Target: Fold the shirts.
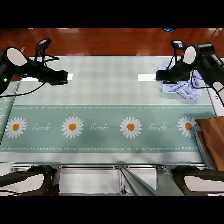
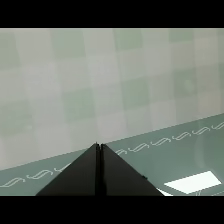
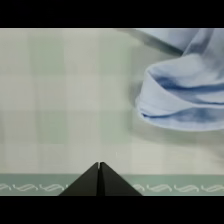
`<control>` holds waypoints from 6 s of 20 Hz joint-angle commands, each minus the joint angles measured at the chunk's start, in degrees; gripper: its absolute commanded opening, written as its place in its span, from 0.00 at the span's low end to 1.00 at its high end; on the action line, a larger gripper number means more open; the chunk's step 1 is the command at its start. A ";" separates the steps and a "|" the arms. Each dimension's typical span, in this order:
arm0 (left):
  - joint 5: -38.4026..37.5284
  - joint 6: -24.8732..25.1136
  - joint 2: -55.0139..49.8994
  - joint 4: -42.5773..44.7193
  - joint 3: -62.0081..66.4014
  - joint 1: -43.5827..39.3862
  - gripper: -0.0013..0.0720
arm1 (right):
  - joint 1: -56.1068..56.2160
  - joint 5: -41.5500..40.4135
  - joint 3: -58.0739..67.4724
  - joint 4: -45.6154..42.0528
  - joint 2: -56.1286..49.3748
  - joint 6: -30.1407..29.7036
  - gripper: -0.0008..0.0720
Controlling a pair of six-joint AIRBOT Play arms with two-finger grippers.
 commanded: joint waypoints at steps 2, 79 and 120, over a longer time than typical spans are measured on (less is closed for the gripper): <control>1.20 -2.82 -0.90 0.02 0.04 0.02 0.72 | 0.07 -15.06 0.02 -7.48 -0.09 0.07 0.59; -9.35 38.53 16.70 -47.34 -39.45 16.37 0.71 | -23.12 0.59 -46.90 39.58 32.70 -25.59 0.57; -20.44 35.52 8.76 -45.99 -29.94 18.99 0.04 | 14.91 -12.66 -28.55 47.32 11.39 -20.33 0.05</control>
